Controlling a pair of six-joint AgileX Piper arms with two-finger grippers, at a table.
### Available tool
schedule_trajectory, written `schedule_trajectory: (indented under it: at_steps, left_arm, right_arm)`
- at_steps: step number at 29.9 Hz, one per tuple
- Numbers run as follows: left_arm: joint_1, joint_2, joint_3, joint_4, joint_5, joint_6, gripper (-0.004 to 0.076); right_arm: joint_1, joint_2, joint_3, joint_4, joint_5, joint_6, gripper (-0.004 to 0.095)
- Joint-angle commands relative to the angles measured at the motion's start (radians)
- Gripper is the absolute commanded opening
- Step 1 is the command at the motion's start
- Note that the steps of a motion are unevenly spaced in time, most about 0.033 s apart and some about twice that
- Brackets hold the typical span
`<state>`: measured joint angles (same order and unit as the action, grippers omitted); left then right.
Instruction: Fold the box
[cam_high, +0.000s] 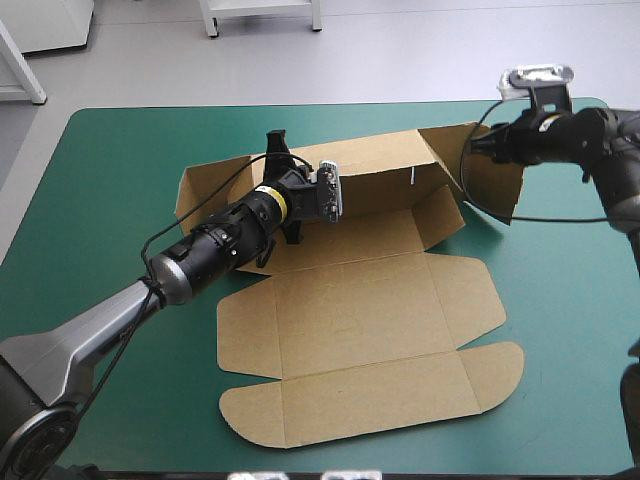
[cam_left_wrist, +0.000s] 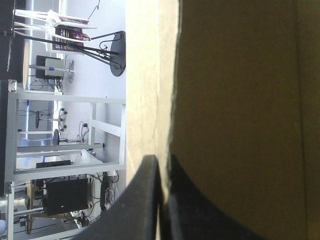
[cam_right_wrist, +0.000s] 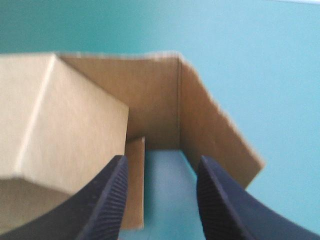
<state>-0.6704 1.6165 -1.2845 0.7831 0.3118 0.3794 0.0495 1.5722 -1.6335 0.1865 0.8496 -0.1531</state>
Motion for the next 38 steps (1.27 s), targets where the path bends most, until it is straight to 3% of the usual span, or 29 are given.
schedule_trajectory:
  at_steps: [1,8,12,17,30,38]
  left_arm:
    - [-0.007,-0.032,-0.015,0.001,-0.007,-0.024,-0.0008]
    - [-0.007,-0.032,-0.015,0.075,-0.014,-0.024,-0.0008]
    - [-0.009,-0.032,-0.015,0.092,-0.016,-0.029,-0.0009]
    - [-0.009,-0.032,-0.015,0.092,-0.018,-0.033,-0.0009]
    - [-0.009,-0.032,-0.015,0.092,-0.026,-0.039,-0.0008]
    - [-0.009,-0.032,-0.015,0.092,-0.026,-0.039,-0.0008]
  right_arm:
    - [-0.011,0.075,-0.232,0.005,-0.020,-0.001,0.0396]
    - [-0.011,0.394,-0.690,0.009,0.156,0.026,0.0395]
    - [-0.011,0.516,-0.840,0.006,0.209,0.061,0.0395]
    - [-0.011,0.574,-0.837,0.006,0.178,0.072,0.0395]
    - [-0.011,0.562,-0.812,0.008,0.392,0.035,0.0392]
    - [-0.011,0.518,-0.675,0.074,0.397,-0.020,0.0391]
